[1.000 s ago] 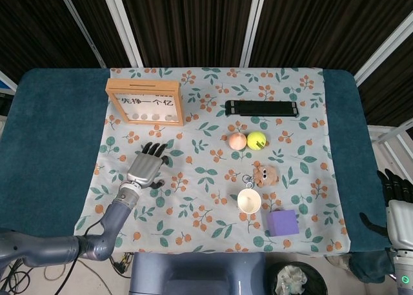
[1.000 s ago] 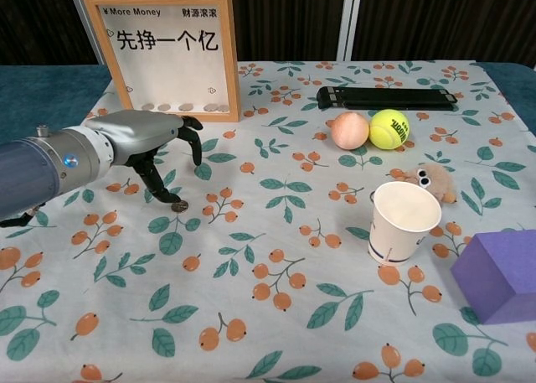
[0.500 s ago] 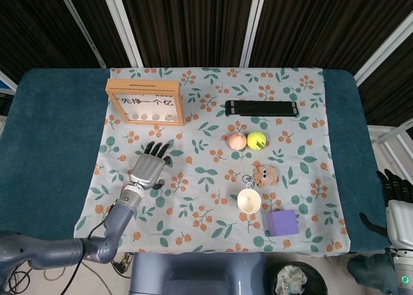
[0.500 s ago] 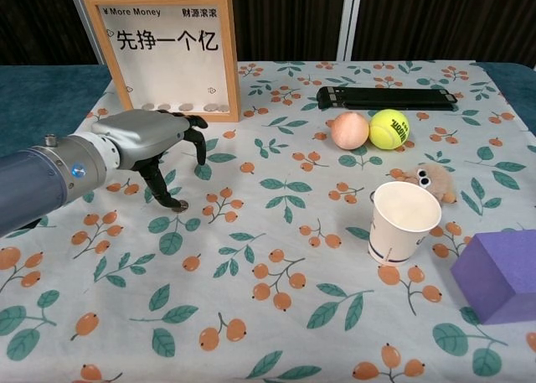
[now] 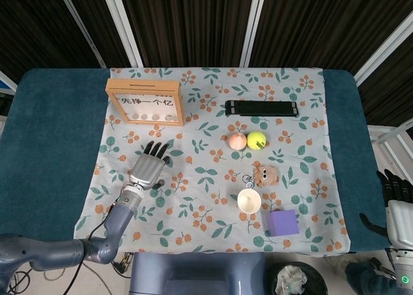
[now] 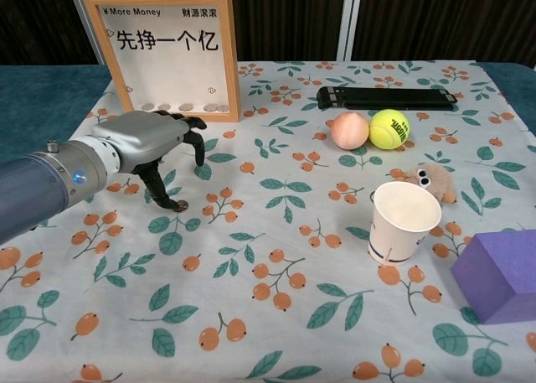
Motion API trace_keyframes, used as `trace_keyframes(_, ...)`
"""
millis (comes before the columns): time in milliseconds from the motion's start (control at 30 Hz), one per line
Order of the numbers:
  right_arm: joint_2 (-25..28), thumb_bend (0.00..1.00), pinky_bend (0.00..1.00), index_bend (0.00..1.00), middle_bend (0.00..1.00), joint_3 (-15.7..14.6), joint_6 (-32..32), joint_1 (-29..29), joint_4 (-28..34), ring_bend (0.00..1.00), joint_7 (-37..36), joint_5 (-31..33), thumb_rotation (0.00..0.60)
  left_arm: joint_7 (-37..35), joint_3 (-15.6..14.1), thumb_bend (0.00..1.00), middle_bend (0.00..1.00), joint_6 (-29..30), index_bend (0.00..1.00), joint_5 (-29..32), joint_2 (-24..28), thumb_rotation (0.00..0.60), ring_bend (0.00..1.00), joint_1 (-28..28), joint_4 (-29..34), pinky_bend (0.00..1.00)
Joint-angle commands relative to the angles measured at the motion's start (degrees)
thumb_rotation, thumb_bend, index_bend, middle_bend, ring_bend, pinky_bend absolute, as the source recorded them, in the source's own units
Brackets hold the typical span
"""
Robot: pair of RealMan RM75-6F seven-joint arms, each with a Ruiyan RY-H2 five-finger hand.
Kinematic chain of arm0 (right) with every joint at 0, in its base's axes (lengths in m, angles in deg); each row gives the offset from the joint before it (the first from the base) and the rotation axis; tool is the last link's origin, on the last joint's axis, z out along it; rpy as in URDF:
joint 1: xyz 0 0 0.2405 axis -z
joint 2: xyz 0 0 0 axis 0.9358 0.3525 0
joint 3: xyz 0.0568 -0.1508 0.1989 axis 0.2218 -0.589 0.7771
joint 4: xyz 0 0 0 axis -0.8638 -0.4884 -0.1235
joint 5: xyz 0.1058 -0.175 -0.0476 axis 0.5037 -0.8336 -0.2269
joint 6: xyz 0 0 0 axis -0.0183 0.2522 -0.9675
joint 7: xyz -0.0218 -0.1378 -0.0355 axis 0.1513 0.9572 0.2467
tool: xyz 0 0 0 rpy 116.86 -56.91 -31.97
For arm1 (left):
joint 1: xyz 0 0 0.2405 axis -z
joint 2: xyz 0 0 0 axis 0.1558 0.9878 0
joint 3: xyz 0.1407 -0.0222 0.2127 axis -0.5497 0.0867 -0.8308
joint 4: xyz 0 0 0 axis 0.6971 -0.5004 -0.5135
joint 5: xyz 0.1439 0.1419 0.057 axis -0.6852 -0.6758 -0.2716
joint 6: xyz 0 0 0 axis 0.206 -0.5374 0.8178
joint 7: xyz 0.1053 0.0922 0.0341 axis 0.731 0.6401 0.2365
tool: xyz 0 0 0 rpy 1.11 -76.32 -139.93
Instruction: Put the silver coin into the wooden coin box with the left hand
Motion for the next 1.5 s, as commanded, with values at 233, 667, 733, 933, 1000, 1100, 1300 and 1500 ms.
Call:
trace_keyframes(233,0.0,0.26,0.0,0.02,0.0,0.0,0.0,0.0,0.0,0.0,0.3,-0.1,0.6,0.8,0.4,0.1,0.02,-0.4,0.36,-0.3,-0.3,0.6,0.0,-0.3,0.0,0.0)
trace_keyframes(667,-0.1,0.26,0.0,0.02,0.0,-0.2,-0.1,-0.1,-0.1,0.0,0.7,-0.3,0.6,2.2,1.0,0.1,0.02,-0.9,0.36,-0.6,-0.4,0.6,0.0,-0.9,0.3,0.0)
trace_keyframes(733,-0.1,0.26,0.0,0.02,0.0,-0.2,0.0,-0.1,-0.1,0.0,0.7,-0.2,0.6,2.3,1.0,0.1,0.02,-1.0,0.36,-0.8,-0.4,0.6,0.0,-0.9,0.3,0.0)
trace_keyframes(933,-0.2,0.26,0.0,0.02,0.0,-0.1,-0.1,-0.1,-0.1,0.0,0.8,-0.2,0.6,2.6,1.2,0.1,0.02,-1.1,0.36,-1.2,-0.6,0.6,0.0,-1.2,0.0,0.0)
trace_keyframes(1000,-0.2,0.26,0.0,0.02,0.0,-0.1,-0.1,-0.1,-0.1,0.0,0.9,-0.2,0.6,2.7,1.2,0.1,0.02,-1.3,0.36,-1.2,-0.7,0.6,0.0,-1.2,-0.3,0.0)
trace_keyframes(1100,-0.2,0.26,0.0,0.02,0.0,-0.1,-0.1,-0.1,-0.1,0.0,0.9,-0.2,0.6,2.8,1.2,0.1,0.02,-1.6,0.36,-1.1,-0.9,0.6,0.0,-1.3,-0.6,0.0)
trace_keyframes(1300,-0.2,0.26,0.0,0.02,0.0,-0.1,-0.1,-0.1,0.0,0.0,0.9,0.0,0.6,2.8,1.4,0.1,0.02,-1.9,0.38,-1.5,-1.4,0.6,0.0,-1.5,-1.3,0.0)
trace_keyframes(1500,-0.1,0.26,0.0,0.02,0.0,-0.1,-0.1,-0.1,0.0,0.0,0.9,-0.1,0.6,2.8,1.2,0.11,0.02,-2.6,0.43,-1.5,-2.0,0.6,0.0,-1.7,-2.3,0.0)
